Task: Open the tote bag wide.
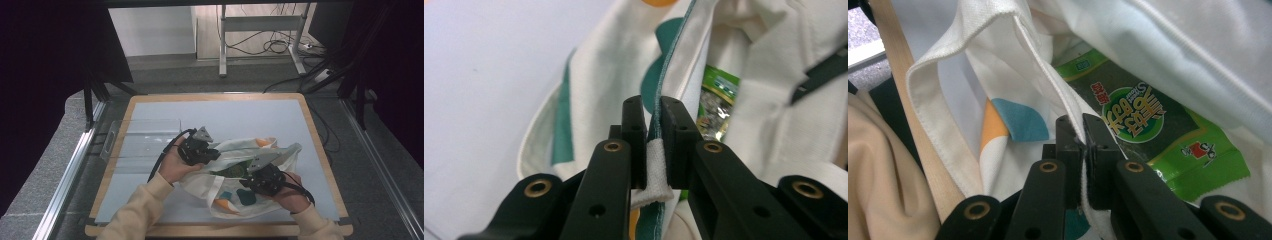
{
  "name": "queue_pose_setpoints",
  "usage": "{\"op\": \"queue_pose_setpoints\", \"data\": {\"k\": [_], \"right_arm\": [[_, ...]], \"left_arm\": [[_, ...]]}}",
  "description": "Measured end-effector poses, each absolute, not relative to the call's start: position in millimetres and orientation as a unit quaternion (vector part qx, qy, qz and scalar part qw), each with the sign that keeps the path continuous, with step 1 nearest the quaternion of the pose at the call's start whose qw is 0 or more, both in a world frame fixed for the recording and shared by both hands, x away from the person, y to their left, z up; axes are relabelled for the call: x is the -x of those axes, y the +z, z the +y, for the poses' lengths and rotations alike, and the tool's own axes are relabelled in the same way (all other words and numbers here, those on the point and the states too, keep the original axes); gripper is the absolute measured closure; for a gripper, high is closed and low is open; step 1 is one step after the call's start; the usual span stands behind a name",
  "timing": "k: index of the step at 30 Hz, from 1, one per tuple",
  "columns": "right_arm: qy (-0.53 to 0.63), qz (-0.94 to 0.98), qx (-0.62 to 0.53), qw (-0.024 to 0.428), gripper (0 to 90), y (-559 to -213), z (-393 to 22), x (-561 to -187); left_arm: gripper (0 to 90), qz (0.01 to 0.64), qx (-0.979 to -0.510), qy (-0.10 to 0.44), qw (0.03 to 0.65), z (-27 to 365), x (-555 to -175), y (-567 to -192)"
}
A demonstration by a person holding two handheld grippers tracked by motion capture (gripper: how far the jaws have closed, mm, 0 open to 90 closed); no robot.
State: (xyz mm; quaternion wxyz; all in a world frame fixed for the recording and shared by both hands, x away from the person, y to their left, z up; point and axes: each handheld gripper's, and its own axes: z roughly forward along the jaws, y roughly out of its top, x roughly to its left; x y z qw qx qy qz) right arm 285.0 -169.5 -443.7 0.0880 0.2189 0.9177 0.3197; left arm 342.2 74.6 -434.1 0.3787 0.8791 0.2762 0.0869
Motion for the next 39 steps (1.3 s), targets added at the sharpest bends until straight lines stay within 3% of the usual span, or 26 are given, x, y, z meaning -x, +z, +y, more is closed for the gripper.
{"op": "queue_pose_setpoints", "data": {"k": [39], "right_arm": [[0.324, 0.923, -0.203, 0.035, 85.8, -466, -180, -240]], "left_arm": [[83.1, 0.353, -0.852, 0.146, 0.359, 80, -402, -435]]}}
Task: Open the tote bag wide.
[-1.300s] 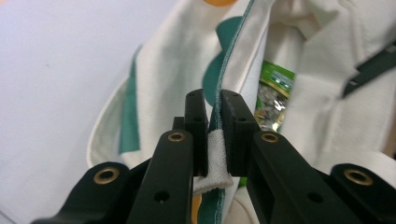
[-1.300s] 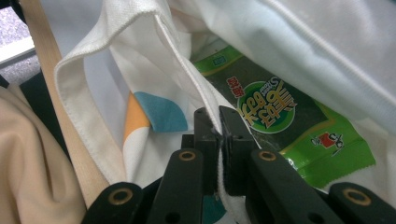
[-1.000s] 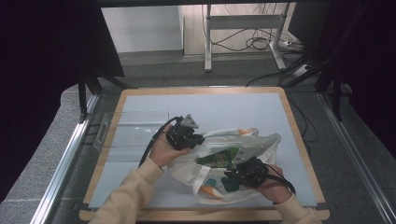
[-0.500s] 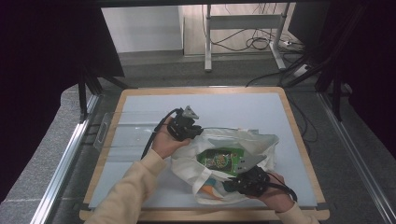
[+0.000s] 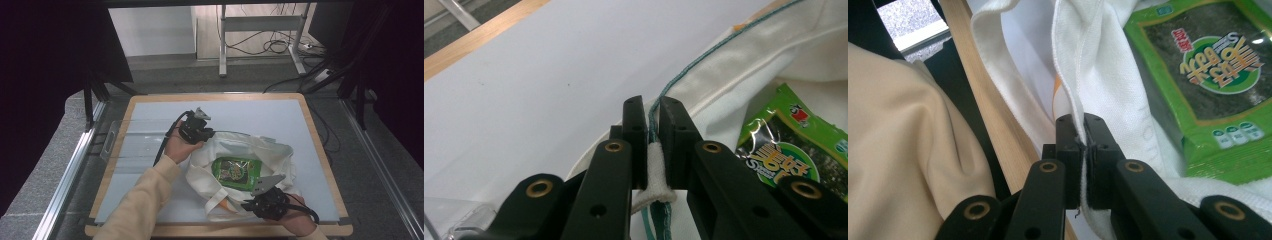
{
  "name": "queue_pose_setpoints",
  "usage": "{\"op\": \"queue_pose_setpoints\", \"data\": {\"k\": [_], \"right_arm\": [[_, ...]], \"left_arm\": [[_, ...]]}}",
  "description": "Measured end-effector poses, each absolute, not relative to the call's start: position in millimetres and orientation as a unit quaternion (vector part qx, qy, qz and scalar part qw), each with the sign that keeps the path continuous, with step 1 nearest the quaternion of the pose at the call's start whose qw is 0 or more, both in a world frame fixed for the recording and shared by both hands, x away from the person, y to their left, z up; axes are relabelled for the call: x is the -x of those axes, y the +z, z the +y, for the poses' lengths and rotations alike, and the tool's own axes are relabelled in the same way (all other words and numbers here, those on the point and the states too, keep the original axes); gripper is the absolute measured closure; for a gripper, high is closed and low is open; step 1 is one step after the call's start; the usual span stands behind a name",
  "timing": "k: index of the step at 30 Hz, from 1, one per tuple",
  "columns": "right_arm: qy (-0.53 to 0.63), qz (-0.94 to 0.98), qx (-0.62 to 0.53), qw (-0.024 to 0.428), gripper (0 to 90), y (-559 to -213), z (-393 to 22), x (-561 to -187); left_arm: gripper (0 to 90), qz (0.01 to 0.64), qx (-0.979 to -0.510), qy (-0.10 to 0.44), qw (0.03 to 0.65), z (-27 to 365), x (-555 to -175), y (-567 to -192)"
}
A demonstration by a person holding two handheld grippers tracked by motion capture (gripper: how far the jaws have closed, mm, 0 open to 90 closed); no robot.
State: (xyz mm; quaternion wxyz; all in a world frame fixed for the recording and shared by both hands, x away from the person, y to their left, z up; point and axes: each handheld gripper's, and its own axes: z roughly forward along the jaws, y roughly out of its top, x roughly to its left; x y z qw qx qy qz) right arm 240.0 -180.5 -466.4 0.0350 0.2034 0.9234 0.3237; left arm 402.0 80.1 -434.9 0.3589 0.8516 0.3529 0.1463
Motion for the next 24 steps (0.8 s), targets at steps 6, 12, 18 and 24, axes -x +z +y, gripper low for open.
{"op": "queue_pose_setpoints", "data": {"k": [6, 12, 18, 24], "right_arm": [[0.321, 0.925, -0.202, 0.027, 85.8, -472, -182, -237], [0.314, 0.927, -0.202, 0.026, 85.7, -477, -181, -236], [0.315, 0.927, -0.204, 0.027, 84.9, -478, -181, -237], [0.316, 0.926, -0.205, 0.028, 83.2, -478, -182, -237]], "left_arm": [[83.1, 0.362, -0.850, 0.144, 0.354, 83, -410, -438], [83.0, 0.368, -0.849, 0.140, 0.351, 83, -412, -441], [82.9, 0.354, -0.851, 0.148, 0.360, 83, -405, -437], [82.5, 0.347, -0.851, 0.147, 0.366, 84, -399, -433]]}}
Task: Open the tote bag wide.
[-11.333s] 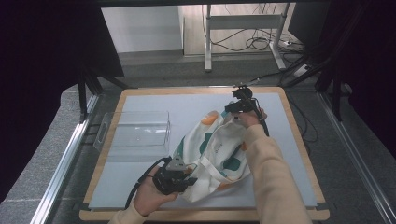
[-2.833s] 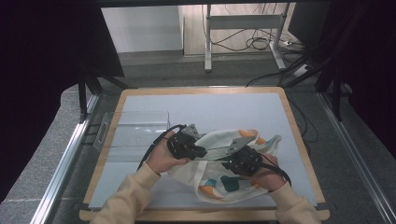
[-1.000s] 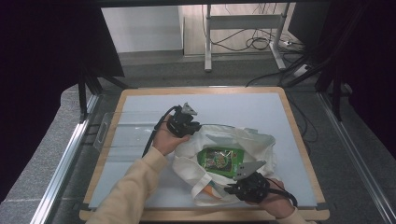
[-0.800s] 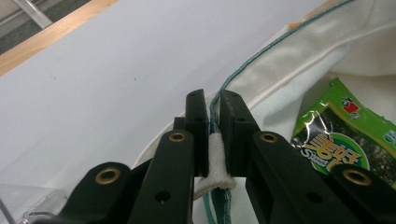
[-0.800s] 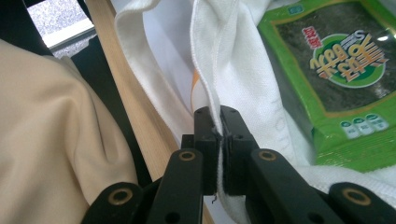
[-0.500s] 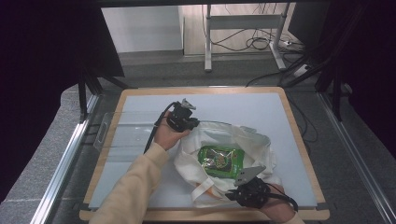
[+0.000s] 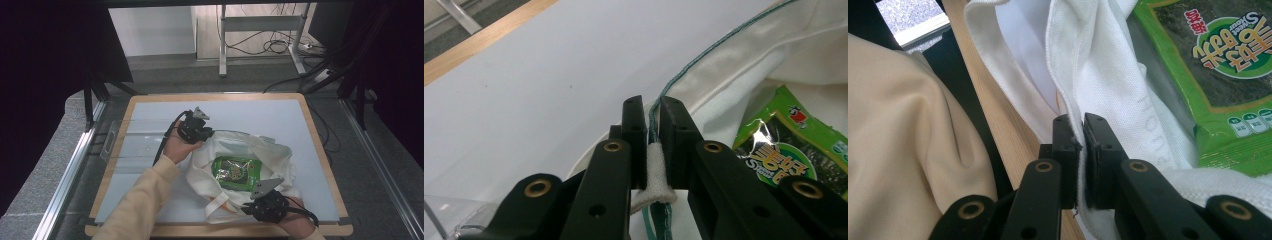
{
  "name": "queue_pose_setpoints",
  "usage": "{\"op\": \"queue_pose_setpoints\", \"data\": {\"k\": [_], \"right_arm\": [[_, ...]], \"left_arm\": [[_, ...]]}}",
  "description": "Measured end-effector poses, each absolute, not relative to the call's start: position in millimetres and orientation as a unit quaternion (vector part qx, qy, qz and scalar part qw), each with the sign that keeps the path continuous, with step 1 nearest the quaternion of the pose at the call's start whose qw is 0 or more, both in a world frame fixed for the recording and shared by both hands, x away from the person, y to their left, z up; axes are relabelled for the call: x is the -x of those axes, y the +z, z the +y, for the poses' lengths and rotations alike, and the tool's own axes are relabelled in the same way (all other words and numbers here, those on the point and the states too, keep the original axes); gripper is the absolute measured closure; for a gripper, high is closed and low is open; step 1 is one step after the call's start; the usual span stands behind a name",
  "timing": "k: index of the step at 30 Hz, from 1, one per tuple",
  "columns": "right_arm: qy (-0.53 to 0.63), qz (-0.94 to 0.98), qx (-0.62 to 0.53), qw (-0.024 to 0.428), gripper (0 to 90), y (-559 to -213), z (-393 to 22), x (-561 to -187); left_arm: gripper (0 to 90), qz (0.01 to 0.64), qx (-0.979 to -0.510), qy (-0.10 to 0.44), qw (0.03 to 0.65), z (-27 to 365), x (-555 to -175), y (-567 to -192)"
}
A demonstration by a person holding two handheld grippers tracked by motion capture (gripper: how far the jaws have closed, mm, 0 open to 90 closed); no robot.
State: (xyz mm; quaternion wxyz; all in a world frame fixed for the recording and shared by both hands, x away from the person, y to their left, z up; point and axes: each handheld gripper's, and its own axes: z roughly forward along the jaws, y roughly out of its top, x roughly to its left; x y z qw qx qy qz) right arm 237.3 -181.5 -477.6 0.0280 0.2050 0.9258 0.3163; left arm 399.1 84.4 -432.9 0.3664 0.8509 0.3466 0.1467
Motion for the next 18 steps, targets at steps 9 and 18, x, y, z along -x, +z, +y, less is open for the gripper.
{"op": "queue_pose_setpoints", "data": {"k": [9, 18], "right_arm": [[0.339, 0.914, -0.221, 0.028, 72.1, -472, -183, -238], [0.381, 0.890, -0.247, 0.050, 47.5, -453, -188, -239]], "left_arm": [[67.9, 0.328, -0.853, 0.155, 0.375, 89, -385, -422], [44.3, 0.296, -0.856, 0.164, 0.391, 102, -349, -394]]}}
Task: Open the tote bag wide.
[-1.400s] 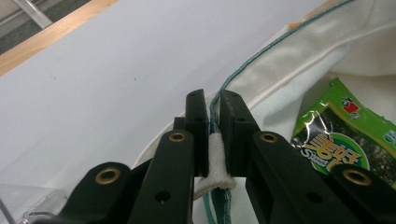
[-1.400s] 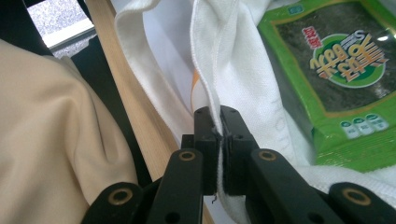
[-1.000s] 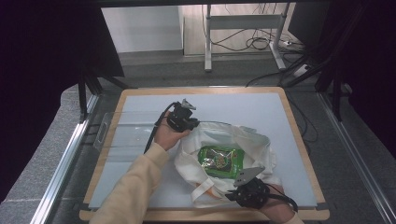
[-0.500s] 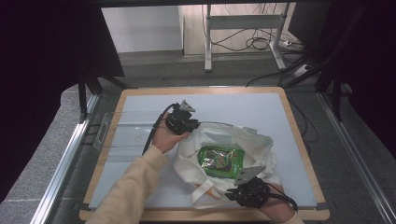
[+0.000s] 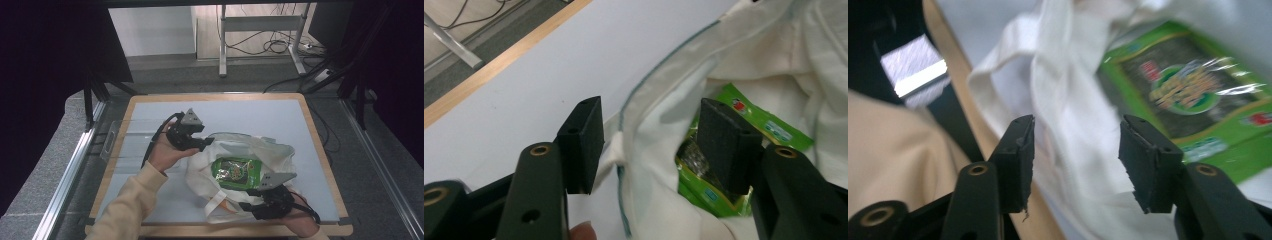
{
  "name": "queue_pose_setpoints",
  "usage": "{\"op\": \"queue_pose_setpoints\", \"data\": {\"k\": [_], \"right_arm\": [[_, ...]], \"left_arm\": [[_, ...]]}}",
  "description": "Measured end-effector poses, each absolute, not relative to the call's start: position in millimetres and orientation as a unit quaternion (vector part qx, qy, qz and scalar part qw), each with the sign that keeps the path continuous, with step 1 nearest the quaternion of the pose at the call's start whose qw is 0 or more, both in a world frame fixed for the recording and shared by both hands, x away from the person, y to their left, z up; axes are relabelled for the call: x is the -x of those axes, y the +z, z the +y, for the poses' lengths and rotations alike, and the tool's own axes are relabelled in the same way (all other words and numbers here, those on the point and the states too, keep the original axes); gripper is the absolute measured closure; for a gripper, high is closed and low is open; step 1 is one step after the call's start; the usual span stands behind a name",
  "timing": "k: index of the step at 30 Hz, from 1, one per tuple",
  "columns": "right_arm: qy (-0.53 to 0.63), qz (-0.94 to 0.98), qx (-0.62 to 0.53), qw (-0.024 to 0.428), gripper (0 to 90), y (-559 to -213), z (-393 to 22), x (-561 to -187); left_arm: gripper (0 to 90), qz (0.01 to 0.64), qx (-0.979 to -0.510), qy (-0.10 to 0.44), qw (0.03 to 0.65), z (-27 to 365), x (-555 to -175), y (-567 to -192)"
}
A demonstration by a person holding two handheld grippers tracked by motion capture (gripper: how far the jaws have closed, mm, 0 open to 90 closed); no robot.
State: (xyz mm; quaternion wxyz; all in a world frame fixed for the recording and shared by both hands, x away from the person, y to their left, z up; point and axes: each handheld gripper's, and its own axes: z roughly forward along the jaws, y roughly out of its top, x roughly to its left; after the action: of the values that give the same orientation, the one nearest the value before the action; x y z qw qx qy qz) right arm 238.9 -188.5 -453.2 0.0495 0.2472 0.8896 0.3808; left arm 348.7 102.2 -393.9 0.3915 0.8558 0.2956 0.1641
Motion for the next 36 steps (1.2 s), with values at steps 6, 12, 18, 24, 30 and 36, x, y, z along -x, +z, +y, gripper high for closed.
{"op": "queue_pose_setpoints", "data": {"k": [6, 12, 18, 24, 30, 36], "right_arm": [[0.407, 0.865, -0.281, 0.081, 42.3, -435, -203, -248], [0.417, 0.852, -0.300, 0.097, 42.2, -418, -207, -267], [0.404, 0.858, -0.303, 0.093, 44.0, -411, -200, -292], [0.391, 0.865, -0.299, 0.091, 46.1, -408, -188, -310], [0.376, 0.880, -0.277, 0.090, 75.5, -409, -170, -323], [0.339, 0.902, -0.256, 0.072, 88.6, -421, -135, -339]], "left_arm": [[40.4, 0.288, -0.859, 0.130, 0.404, 110, -327, -397], [44.6, 0.266, -0.867, 0.129, 0.401, 101, -312, -404], [53.4, 0.250, -0.876, 0.107, 0.398, 85, -312, -416], [72.7, 0.230, -0.900, 0.097, 0.357, 74, -313, -428], [88.2, 0.219, -0.911, 0.072, 0.342, 70, -308, -437], [90.0, 0.215, -0.917, 0.054, 0.332, 70, -306, -441]]}}
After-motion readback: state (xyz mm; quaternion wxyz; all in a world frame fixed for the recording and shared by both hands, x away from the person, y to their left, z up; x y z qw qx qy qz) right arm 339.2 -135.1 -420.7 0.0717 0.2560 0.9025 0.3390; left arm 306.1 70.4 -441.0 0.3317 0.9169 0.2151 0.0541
